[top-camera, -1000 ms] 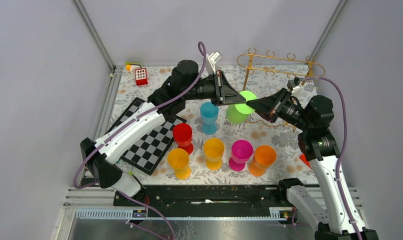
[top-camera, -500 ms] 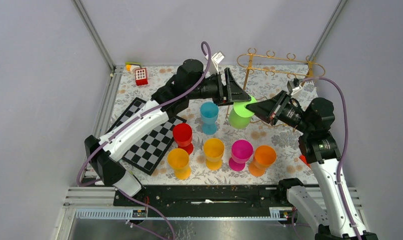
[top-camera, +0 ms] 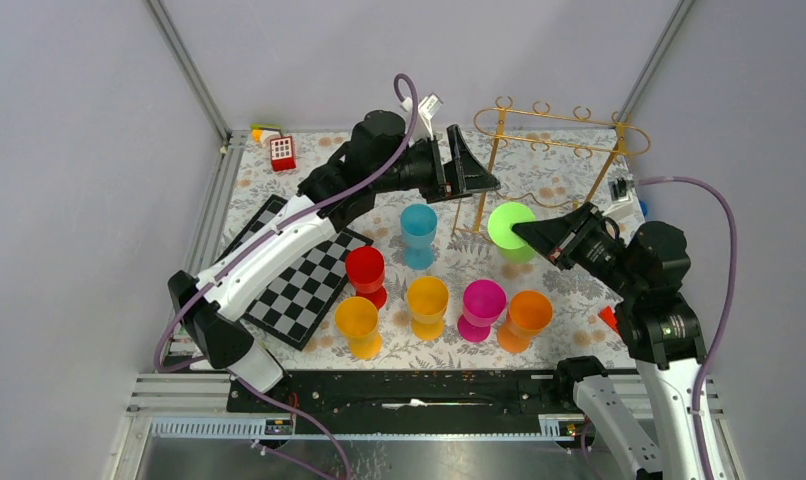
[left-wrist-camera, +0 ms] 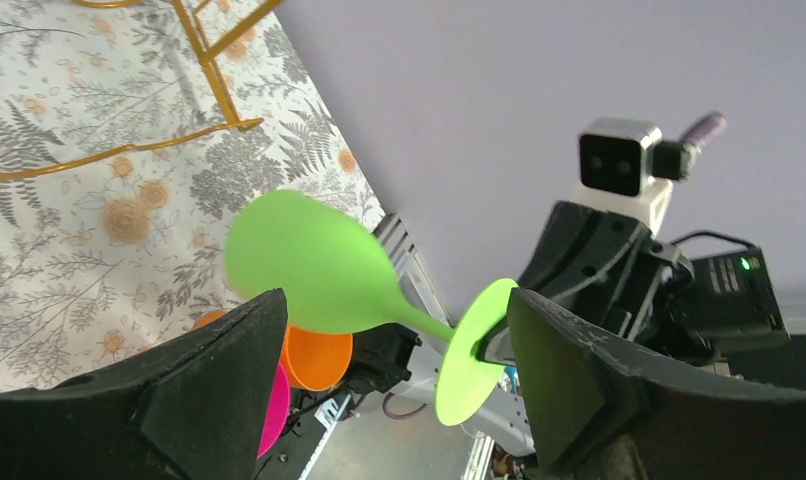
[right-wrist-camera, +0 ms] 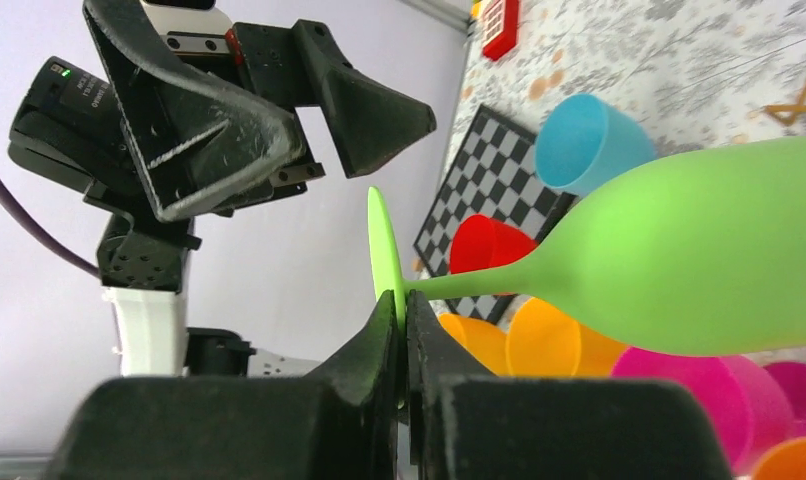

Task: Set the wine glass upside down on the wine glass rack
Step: Turn the wine glass upside down at the wine rack.

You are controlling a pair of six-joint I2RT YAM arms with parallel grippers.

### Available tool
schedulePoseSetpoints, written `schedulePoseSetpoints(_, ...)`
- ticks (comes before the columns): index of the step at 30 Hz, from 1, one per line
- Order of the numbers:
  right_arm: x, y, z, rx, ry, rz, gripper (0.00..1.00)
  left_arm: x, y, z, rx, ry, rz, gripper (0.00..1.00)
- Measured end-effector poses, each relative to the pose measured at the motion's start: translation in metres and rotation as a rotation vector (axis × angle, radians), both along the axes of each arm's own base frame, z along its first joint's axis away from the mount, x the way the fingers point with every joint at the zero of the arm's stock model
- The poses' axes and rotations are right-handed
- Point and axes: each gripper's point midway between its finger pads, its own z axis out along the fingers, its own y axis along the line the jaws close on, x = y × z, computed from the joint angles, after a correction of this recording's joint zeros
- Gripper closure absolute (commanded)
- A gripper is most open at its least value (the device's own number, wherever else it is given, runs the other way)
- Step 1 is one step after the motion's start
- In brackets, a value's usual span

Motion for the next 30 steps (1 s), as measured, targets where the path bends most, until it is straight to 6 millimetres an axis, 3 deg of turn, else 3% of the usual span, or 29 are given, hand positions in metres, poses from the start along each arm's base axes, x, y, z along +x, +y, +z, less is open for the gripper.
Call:
schedulePoseSetpoints(10,-0.002,-0.015,-0.014,-0.091,0.012,-0.076,1.00,0.052,0.012,-0.022,0.020,0.081,0.145,0.24)
schedulePoseSetpoints(20,-0.009,-0.028,-0.009,-0.196,0.000,-0.117,1.00,0.119,-0.001,-0.040,-0.056,0.177,0.234,0.34)
schedulePoseSetpoints(25,-0.007,-0.033,-0.004,-0.245,0.031,-0.134,1.00,0.137,-0.004,-0.051,-0.086,0.220,0.256,0.34)
schedulePoseSetpoints(30,-0.002,-0.034,-0.004,-0.256,0.077,-0.136,1.00,0.146,-0.002,-0.050,-0.113,0.229,0.266,0.34)
